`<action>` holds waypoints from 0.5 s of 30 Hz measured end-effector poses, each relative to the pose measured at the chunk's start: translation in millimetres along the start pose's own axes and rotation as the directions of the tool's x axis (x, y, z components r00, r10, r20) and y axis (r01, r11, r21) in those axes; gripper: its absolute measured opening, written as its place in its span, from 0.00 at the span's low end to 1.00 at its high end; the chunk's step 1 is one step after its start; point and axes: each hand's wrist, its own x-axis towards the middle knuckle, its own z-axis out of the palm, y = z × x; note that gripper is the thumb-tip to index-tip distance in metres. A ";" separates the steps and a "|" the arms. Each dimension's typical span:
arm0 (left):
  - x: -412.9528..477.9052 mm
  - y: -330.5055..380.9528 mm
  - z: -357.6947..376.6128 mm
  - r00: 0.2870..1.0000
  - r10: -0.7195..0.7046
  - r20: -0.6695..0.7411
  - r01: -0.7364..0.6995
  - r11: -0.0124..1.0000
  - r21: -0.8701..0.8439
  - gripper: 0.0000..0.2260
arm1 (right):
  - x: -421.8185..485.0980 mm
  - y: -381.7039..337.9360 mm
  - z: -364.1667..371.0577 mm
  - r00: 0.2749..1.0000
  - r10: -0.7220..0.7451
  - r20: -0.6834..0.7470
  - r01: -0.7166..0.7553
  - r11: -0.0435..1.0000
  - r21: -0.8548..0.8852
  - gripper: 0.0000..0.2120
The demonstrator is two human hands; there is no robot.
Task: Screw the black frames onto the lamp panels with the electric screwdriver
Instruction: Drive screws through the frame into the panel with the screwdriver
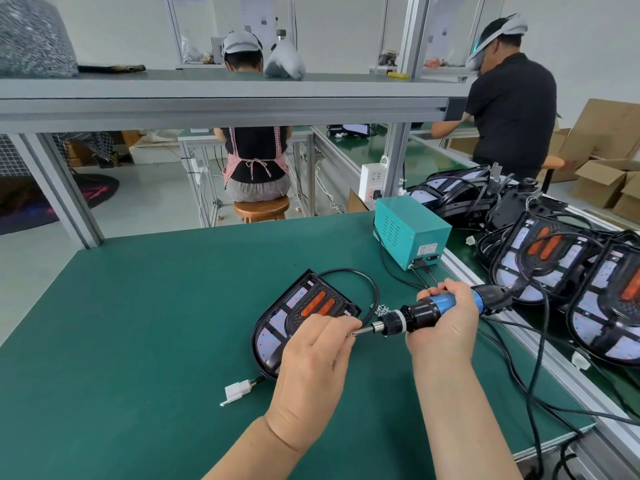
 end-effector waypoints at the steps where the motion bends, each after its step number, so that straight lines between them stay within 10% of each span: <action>1: -0.9 -1.0 -0.8 1.000 0.004 0.002 -0.004 1.000 0.000 0.08 | -0.2 0.4 0.0 1.000 0.003 0.002 -0.003 1.000 0.000 0.06; 15: 0.9 -27.5 -17.5 0.990 -0.131 0.043 0.129 0.991 0.040 0.23 | 2.2 5.3 9.3 1.000 -0.019 0.010 0.019 1.000 -0.010 0.07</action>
